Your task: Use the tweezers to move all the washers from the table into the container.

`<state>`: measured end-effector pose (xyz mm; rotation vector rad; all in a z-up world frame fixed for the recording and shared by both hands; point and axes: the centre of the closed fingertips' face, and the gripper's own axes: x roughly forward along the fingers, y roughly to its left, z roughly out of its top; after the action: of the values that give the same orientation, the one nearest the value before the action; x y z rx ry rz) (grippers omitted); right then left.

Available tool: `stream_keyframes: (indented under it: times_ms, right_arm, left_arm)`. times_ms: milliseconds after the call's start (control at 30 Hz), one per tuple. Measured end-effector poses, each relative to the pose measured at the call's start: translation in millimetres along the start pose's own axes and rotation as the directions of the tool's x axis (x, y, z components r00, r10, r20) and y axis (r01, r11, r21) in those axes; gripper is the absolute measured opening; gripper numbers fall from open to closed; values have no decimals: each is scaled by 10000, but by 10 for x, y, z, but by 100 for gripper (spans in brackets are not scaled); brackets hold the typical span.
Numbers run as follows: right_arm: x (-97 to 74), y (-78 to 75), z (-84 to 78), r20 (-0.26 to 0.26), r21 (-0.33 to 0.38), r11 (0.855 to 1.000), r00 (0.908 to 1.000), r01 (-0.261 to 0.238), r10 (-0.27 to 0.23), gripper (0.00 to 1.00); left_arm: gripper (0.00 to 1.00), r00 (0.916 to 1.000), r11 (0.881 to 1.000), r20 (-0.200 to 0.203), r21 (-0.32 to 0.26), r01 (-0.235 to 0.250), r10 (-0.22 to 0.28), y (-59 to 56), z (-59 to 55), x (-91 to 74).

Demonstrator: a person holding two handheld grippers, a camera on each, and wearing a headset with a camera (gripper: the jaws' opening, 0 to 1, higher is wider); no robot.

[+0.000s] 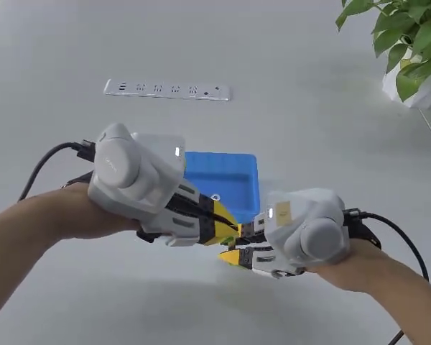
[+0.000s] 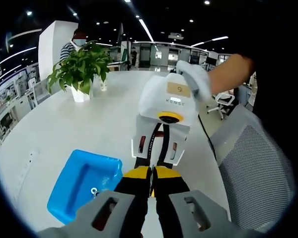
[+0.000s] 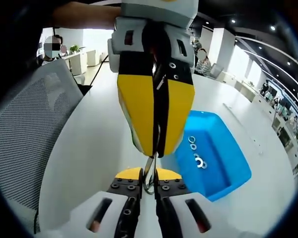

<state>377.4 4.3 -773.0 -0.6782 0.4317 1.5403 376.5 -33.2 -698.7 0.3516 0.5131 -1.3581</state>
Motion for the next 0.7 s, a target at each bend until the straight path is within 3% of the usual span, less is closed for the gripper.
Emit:
stream_keyframes:
  times_ms: [433,700]
  right_arm:
    - [6,-11,14,149,278,9996,9999,83,-87,8]
    - [-1,-11,9,207,402,9991,9997,120,-128,8]
  left_arm:
    - [7,9995,9997,-241,73,-216,218,17,-34,-13]
    - [17,9986,9986,20,-68,-528,528,37,12,-118]
